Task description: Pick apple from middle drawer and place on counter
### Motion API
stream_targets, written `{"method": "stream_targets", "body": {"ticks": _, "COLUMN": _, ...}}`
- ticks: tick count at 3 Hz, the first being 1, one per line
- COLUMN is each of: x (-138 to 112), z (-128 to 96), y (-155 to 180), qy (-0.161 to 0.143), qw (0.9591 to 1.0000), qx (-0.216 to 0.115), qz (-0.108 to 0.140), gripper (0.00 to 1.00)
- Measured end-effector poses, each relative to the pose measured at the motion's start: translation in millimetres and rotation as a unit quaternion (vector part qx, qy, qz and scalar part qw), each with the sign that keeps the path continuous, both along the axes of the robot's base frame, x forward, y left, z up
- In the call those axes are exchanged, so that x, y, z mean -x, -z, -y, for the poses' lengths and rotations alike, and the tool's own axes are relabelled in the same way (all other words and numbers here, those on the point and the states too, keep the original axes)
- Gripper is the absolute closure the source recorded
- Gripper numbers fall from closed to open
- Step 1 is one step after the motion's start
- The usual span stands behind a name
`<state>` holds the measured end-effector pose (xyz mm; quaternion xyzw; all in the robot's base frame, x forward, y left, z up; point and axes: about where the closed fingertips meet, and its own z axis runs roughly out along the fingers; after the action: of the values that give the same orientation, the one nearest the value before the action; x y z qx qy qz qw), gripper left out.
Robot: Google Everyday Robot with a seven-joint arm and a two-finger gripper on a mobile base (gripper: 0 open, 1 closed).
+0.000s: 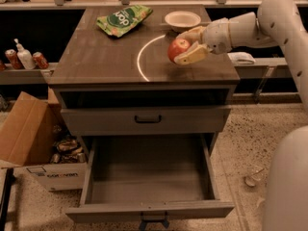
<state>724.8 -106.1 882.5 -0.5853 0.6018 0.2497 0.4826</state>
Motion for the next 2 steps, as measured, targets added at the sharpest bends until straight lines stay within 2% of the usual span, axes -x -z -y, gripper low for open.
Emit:
{"method": "stream_targets", "body": {"ticks": 1, "x": -7.7, "z": -2.8, "y": 4.9, "qy": 0.004, "qw": 0.9999, "qx": -0.001, "qz": -0.009, "gripper": 0.82}}
{"method": "stream_targets", "body": {"ticks": 2, "x": -14.2, "z": -5.6, "y": 11.3, "qy": 0.005, "qw": 0.9998, "qx": -0.006, "qz": -0.017, "gripper": 0.57}}
